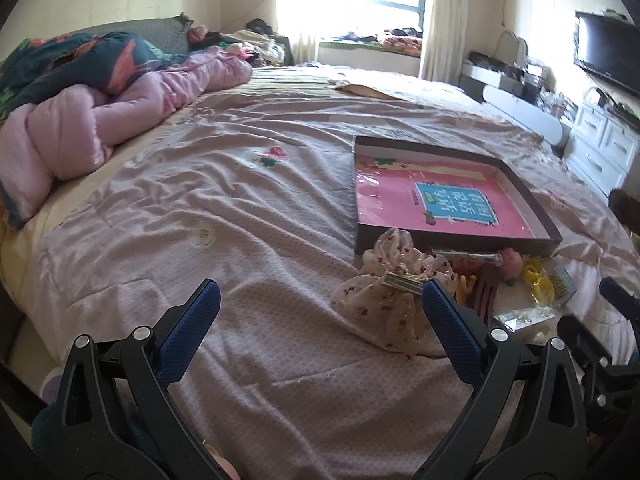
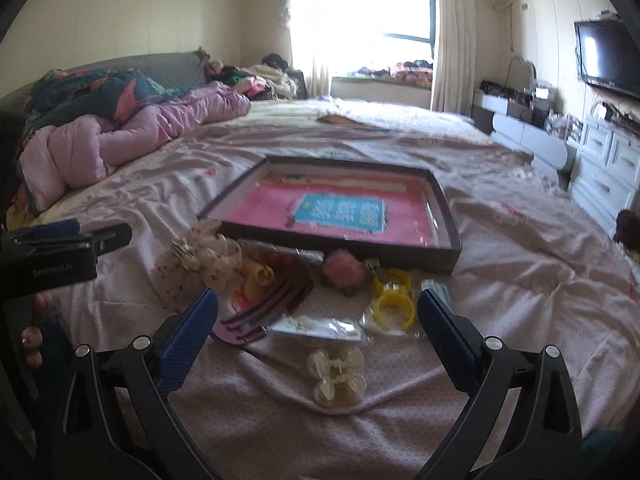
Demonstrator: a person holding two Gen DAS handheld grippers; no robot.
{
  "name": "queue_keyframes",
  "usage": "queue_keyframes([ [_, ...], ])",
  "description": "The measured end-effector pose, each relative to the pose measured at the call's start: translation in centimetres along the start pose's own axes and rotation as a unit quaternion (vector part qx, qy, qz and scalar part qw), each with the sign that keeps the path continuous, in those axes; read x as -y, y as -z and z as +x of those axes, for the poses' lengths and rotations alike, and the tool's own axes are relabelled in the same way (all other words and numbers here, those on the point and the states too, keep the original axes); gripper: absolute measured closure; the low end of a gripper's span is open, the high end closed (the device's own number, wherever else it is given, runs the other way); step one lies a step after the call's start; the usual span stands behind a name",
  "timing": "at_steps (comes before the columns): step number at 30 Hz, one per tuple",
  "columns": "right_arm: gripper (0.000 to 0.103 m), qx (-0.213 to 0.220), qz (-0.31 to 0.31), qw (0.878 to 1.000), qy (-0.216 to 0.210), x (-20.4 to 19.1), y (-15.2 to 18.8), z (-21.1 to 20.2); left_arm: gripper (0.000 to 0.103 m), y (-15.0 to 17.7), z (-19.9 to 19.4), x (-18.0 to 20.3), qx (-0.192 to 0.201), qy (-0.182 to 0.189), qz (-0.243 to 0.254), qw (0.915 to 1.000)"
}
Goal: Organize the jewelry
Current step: 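Grasp the small white claw clip with the right tool while the left tool grasps the dotted bow clip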
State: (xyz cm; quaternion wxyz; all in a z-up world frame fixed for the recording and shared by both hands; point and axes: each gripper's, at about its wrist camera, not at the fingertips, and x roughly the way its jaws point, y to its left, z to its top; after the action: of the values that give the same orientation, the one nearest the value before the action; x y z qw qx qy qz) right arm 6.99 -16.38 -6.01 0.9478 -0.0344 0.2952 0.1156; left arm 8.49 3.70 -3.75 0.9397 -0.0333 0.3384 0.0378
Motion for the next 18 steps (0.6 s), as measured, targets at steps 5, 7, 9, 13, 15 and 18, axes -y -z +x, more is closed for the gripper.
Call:
queue_keyframes([
  [5, 0.006, -0.04, 0.014, 0.999, -0.004, 1.2, 1.2, 1.7, 0.011, -0.4, 3.2, 0.5, -0.046, 0.031, 0.002, 0.9985],
  [7, 0.006, -0.053, 0.02, 0.998, -0.007, 1.6, 1.5, 2.2, 0.011, -0.6, 4.2, 0.7, -0.057, 0.039, 0.006, 0.9976],
  [9, 0.006, -0.065, 0.028, 0.997, -0.01, 2.0, 1.8, 2.9, 0.011, -0.6, 5.1, 1.3, -0.067, 0.046, 0.018, 0.9965],
  [13, 0.007, -0.084, 0.038, 0.996, -0.02, 2.2, 2.2, 3.8, 0.025, -0.7, 6.1, 2.5, -0.073, 0.067, 0.04, 0.9943],
  [15, 0.013, -0.096, 0.035, 0.994, -0.021, 2.2, 2.5, 4.2, 0.038, -0.8, 6.4, 2.8, -0.072, 0.077, 0.044, 0.9934],
  [18, 0.023, -0.114, 0.033, 0.993, -0.026, 1.9, 2.9, 4.8, 0.062, -0.8, 6.8, 2.9, -0.074, 0.091, 0.044, 0.9921],
])
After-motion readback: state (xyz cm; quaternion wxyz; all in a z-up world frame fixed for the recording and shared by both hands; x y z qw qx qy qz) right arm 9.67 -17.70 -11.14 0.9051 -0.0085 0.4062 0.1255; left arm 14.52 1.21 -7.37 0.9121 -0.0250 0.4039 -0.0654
